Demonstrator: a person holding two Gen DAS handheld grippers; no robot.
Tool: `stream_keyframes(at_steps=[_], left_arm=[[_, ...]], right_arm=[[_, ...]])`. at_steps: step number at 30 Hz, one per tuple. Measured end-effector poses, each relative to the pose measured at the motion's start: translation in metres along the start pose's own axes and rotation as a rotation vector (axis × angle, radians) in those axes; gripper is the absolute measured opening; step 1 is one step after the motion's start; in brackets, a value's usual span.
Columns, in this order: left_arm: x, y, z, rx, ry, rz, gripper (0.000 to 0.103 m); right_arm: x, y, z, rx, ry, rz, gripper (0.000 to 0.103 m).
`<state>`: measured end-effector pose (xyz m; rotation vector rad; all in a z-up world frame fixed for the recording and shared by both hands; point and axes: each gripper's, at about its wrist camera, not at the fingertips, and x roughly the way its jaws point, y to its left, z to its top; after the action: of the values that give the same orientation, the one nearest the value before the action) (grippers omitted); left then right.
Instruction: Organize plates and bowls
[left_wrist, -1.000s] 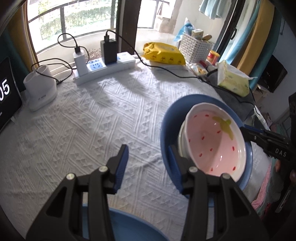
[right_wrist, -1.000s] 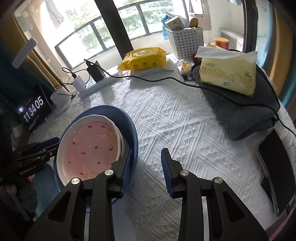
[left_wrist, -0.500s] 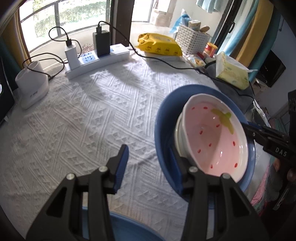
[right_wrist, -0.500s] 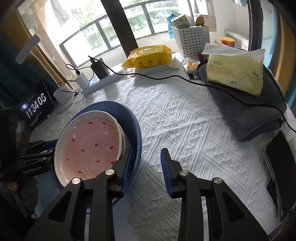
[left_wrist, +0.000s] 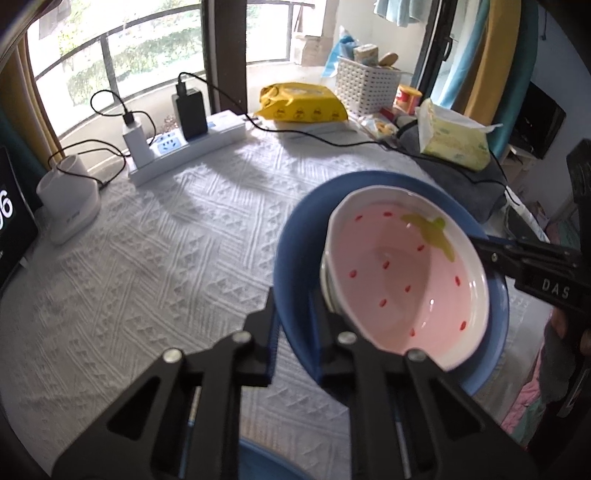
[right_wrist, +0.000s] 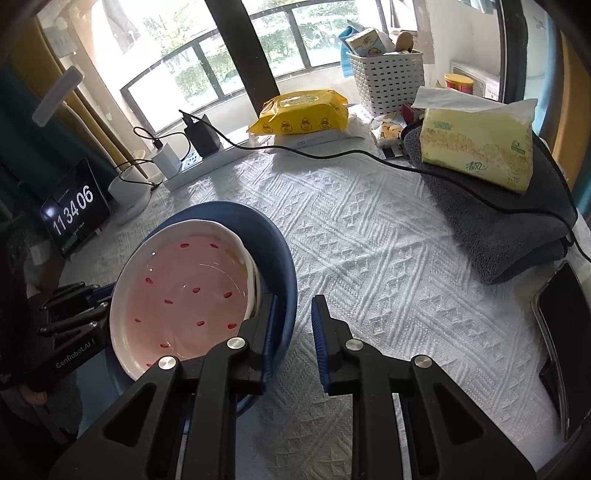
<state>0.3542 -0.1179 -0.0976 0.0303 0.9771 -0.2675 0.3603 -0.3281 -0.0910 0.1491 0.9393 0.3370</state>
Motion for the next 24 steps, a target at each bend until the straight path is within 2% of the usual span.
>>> stream_keyframes(at_steps=[4,24], left_arm=[[-0.001,0.0005,-0.0005,-0.018,-0.004,-0.001,0.012],[-0.0054,-0.0032,-0.0027,-0.017,-0.002,-0.022,0.01]], right_arm=[[-0.0009,0.0041,-0.0022,0.002,-0.014,0.003,0.011],[-0.0068,0.0066,-0.006,0.028,-0.029,-0.025,0.01]])
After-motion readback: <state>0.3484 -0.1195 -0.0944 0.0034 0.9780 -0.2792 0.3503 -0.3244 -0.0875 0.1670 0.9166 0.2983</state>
